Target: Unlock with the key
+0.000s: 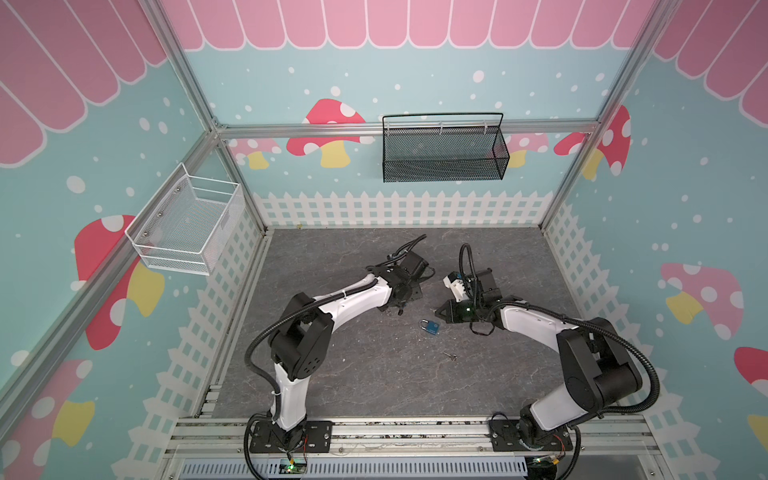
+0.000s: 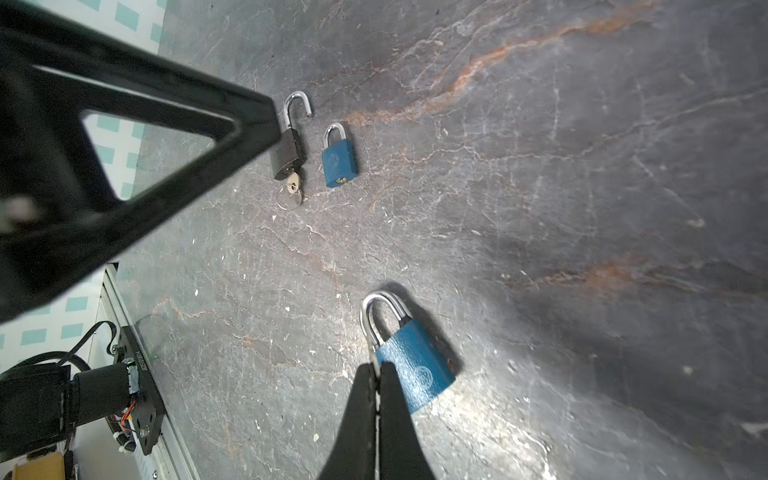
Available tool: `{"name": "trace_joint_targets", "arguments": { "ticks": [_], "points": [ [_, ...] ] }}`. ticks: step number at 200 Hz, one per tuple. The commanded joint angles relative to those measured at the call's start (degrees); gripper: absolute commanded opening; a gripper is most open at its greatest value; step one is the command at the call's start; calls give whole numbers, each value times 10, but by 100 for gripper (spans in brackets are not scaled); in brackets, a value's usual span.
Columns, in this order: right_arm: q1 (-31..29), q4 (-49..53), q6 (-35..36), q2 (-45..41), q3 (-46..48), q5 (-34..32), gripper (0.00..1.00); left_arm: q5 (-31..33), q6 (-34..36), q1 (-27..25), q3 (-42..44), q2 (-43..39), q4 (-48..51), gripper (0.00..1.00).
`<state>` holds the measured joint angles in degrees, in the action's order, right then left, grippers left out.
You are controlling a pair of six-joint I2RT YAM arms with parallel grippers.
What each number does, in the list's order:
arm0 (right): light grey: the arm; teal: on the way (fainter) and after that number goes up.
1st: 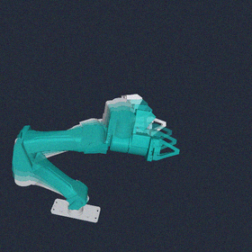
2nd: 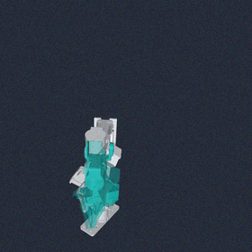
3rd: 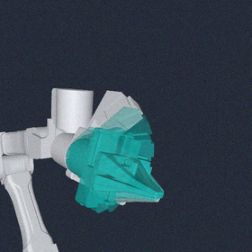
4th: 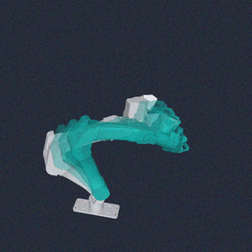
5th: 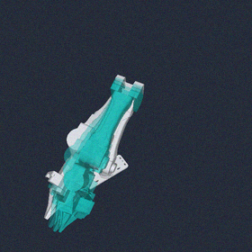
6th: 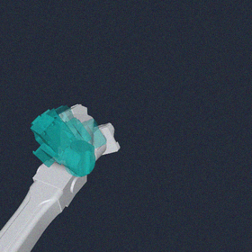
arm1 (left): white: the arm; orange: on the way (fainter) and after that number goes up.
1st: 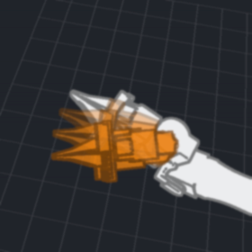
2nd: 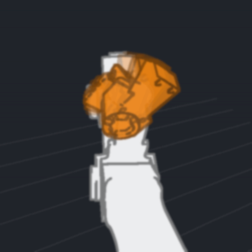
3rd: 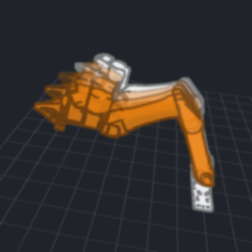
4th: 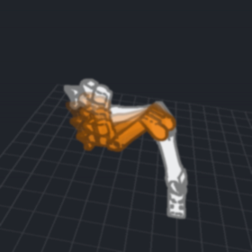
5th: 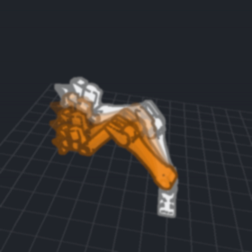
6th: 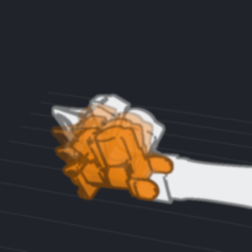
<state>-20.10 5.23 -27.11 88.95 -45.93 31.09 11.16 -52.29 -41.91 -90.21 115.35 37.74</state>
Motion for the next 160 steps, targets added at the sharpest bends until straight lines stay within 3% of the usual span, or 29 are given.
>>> {"name": "trace_joint_targets", "arguments": {
  "ticks": [1,160],
  "points": [
    [10,-30,-13,-20,14,25,0,49,-19,-6,-46,44,92,52],
    [45,-35,7,-35,34,37,0,56,-79,3,-105,134,129,44]
  ]
}}
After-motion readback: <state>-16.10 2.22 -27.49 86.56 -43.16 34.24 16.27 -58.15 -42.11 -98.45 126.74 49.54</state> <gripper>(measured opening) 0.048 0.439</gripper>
